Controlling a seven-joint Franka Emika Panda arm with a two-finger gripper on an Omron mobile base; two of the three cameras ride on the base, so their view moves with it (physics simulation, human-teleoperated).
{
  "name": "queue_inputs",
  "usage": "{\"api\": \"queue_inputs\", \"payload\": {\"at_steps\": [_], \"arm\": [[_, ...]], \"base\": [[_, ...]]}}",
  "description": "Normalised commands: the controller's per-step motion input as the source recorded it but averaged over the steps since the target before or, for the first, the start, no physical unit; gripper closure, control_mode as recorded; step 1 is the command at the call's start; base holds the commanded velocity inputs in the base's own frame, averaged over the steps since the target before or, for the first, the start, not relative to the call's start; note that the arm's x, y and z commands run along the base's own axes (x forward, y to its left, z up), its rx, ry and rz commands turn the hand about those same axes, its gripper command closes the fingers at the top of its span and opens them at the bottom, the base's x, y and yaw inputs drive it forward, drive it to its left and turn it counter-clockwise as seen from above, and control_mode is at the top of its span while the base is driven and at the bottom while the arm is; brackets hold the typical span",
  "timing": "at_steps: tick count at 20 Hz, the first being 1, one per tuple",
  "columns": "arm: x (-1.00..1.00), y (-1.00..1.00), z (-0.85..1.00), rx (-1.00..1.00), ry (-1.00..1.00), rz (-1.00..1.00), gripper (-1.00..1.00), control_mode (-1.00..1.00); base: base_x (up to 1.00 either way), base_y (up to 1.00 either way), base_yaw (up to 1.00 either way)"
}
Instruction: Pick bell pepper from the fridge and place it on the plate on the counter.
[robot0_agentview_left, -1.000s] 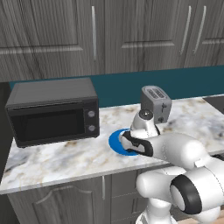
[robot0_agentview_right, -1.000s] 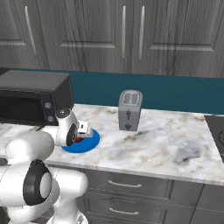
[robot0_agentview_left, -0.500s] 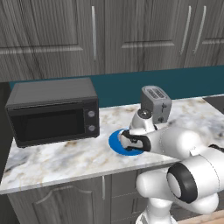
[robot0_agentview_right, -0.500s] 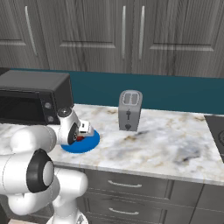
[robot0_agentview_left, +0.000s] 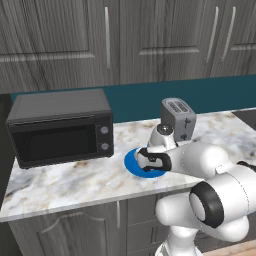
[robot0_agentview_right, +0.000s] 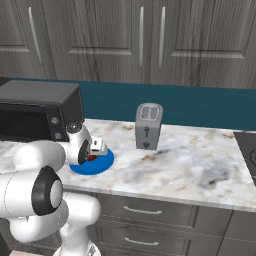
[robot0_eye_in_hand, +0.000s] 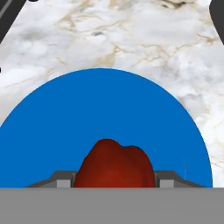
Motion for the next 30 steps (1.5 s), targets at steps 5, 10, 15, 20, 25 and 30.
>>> {"api": "queue_inputs", "payload": {"at_steps": [5,10,15,20,25,30], "arm": [[-0.13,0.00,0.04,0.00,-0.06,0.00,-1.00,-1.00],[-0.09,0.00,0.16,0.00,-0.12,0.00,-1.00,-1.00],[-0.06,0.00,0.38,0.02,-0.12,0.00,-1.00,-1.00],[-0.29,0.00,0.79,0.10,-0.13,0.00,-1.00,-1.00],[-0.68,0.00,0.93,0.08,0.00,0.00,-1.00,-1.00],[-0.90,0.11,0.92,0.00,0.00,0.00,-1.00,-1.00]], "base": [[0.00,0.00,0.00],[0.00,0.00,0.00],[0.00,0.00,0.00],[0.00,0.00,0.00],[0.00,0.00,0.00],[0.00,0.00,0.00]]}}
